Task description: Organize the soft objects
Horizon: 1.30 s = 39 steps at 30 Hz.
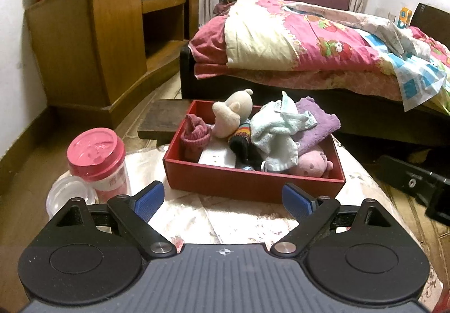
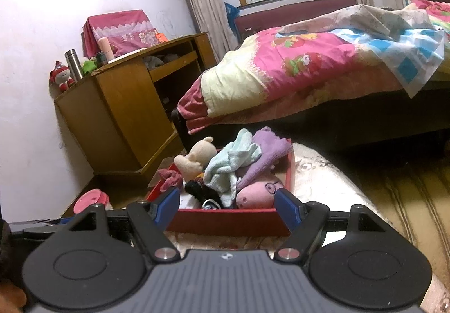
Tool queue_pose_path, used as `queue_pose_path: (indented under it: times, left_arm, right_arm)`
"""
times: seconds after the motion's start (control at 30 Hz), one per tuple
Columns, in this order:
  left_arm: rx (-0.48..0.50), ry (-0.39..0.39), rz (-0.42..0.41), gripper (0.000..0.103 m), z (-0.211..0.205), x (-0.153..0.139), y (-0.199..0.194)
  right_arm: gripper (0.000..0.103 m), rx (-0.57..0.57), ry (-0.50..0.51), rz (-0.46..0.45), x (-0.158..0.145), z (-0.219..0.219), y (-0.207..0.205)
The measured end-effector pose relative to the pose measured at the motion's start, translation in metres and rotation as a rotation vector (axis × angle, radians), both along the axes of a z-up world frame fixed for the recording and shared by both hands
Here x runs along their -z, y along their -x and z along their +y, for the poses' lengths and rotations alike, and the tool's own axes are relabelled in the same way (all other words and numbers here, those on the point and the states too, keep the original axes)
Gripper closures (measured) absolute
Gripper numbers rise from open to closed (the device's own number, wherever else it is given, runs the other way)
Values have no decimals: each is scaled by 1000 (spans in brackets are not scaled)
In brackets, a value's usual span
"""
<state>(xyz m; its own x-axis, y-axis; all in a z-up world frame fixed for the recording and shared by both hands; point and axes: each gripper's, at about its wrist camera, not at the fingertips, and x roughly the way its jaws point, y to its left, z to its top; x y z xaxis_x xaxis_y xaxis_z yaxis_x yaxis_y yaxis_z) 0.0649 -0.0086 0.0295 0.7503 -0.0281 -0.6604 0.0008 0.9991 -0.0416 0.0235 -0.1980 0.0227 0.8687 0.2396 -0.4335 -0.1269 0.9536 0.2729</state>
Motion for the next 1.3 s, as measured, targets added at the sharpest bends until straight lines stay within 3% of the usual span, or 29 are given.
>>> queue_pose_path:
  times: [1.3]
  left_arm:
    - [20, 48, 5, 19, -6, 1, 11]
  right_arm:
    - [49, 29, 21, 57, 20, 6, -1]
